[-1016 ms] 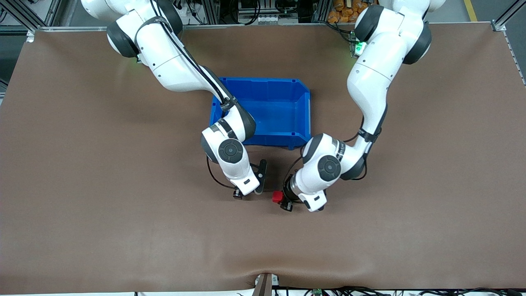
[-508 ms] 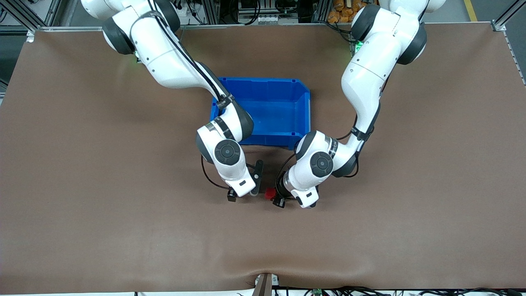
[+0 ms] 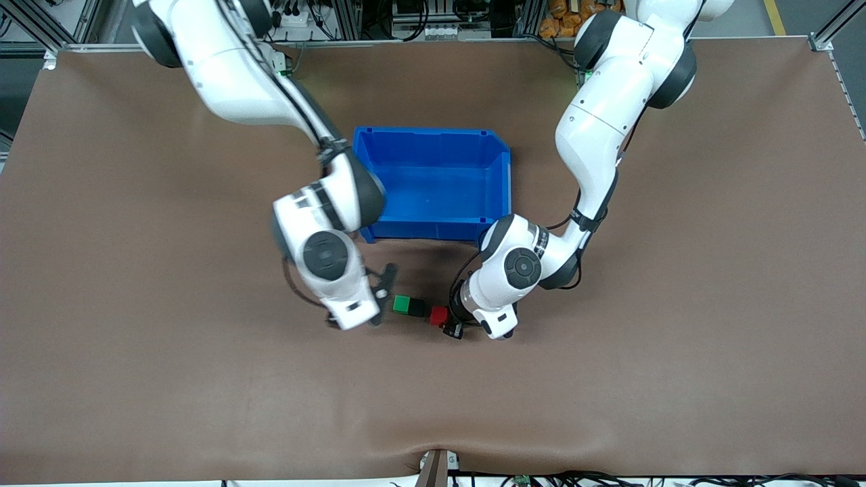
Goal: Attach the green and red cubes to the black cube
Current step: 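Set the green cube against the black cube and open the right gripper, then set the red cube against the black cube while the right gripper withdraws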
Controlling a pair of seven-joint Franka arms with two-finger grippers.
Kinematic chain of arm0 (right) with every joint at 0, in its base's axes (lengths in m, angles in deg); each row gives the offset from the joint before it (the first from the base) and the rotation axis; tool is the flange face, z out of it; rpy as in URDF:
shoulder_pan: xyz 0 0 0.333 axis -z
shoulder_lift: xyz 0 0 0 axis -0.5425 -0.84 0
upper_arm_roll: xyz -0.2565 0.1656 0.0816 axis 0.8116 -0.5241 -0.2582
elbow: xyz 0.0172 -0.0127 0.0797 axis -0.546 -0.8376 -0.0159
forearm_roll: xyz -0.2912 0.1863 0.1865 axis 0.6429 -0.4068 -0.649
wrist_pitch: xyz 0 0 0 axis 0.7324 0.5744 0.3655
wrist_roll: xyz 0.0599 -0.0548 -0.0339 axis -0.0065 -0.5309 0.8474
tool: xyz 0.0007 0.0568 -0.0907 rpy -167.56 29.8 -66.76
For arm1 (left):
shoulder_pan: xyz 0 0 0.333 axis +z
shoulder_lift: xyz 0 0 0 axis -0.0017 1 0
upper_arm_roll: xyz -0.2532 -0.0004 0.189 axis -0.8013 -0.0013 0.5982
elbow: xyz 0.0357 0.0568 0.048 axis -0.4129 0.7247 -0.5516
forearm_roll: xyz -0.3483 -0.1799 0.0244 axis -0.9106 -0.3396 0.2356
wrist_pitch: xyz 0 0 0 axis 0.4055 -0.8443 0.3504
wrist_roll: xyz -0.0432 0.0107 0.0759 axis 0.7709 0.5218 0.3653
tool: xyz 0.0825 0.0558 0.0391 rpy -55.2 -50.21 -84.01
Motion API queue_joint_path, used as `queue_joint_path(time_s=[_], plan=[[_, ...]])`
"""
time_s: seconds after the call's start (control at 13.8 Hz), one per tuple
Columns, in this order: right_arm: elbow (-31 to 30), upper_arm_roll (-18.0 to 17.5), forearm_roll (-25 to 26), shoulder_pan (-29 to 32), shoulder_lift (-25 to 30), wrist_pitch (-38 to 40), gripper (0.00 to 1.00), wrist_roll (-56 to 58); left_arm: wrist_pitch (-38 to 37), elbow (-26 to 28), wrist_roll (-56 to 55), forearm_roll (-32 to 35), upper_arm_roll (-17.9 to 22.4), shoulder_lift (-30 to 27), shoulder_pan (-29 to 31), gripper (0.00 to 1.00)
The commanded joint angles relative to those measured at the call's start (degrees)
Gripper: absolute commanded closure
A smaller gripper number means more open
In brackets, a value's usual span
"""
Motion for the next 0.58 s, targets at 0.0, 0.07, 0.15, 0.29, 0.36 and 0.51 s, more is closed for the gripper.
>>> queue_joint_path(time_s=[0.0, 0.07, 0.15, 0.29, 0.36, 0.51], plan=[[-3.22, -0.96, 0.21, 3.9, 4.52, 2.64, 0.0, -0.59, 0.71, -2.17, -1.49, -0.9, 0.1, 1.51, -0.92, 1.0], [-3.22, -0.96, 0.21, 5.22, 5.49, 4.14, 0.0, -0.68, 0.71, -2.17, -1.49, -0.9, 0.18, 1.51, -1.36, 1.0], [-3.31, -1.05, 0.12, 6.8, 6.71, 5.72, 0.0, -1.03, 0.71, -2.17, -1.49, -0.9, 0.27, 1.51, -1.54, 1.0], [-5.23, -1.05, 0.12, 9.09, 9.52, 8.01, 0.0, -1.12, 0.8, -2.08, -1.58, -0.98, 0.19, 1.51, -1.54, 1.0], [-7.68, -1.05, 0.03, 10.06, 11.37, 7.93, 0.0, -1.21, 0.8, -2.08, -2.54, -1.77, 0.1, 1.34, -1.71, 1.0], [-10.95, -0.96, 0.03, 13.12, 14.62, 7.84, 0.0, -1.38, 0.8, -2.0, -4.21, -2.74, 0.18, 1.16, -1.72, 0.95]])
